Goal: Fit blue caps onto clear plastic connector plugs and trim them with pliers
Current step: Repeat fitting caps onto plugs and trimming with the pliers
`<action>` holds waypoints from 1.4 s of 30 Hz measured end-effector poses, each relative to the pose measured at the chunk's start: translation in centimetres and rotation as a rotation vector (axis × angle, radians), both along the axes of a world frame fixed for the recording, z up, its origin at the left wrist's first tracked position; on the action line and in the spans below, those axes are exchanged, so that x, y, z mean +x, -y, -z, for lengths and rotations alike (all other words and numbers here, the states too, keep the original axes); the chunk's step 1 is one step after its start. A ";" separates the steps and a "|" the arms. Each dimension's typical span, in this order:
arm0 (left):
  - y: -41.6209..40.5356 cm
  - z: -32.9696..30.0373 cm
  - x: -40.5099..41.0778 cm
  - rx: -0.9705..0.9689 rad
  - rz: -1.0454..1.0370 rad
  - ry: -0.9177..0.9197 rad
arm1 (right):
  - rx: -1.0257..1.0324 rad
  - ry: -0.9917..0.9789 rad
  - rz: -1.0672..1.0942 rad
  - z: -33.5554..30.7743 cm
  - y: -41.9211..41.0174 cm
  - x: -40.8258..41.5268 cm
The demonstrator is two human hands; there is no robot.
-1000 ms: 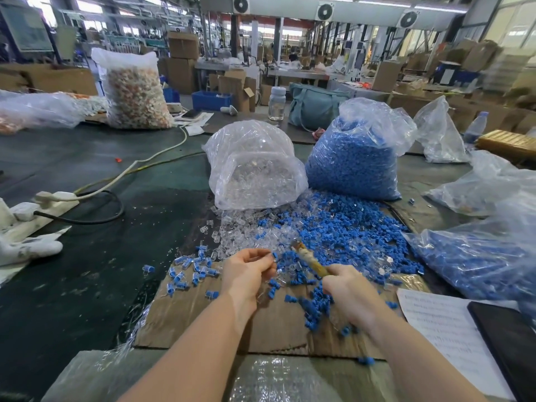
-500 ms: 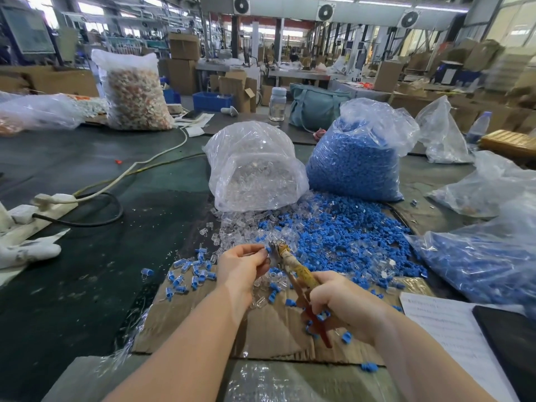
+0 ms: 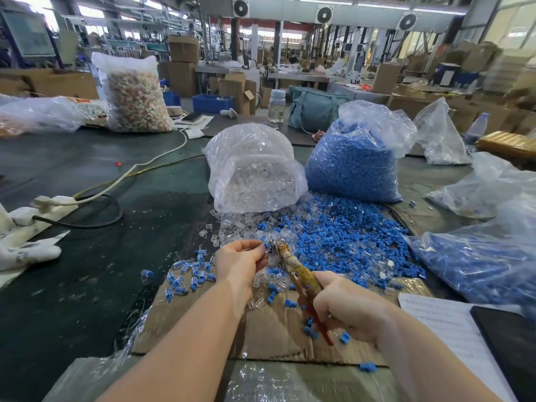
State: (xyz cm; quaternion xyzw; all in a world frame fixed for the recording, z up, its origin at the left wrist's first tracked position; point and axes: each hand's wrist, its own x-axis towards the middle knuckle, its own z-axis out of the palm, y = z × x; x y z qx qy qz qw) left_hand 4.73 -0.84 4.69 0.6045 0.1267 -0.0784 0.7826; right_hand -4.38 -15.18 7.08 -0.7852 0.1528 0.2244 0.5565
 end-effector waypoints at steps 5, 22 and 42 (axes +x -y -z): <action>0.0 -0.1 0.2 0.018 -0.002 -0.002 | 0.024 0.009 -0.023 -0.3 0.0 0.1; -0.2 0.6 0.9 -0.064 -0.023 -0.066 | 0.107 0.082 -0.027 0.0 -0.5 0.2; -0.8 0.6 0.8 -0.044 -0.018 -0.058 | 0.020 0.120 -0.007 0.2 -1.5 0.1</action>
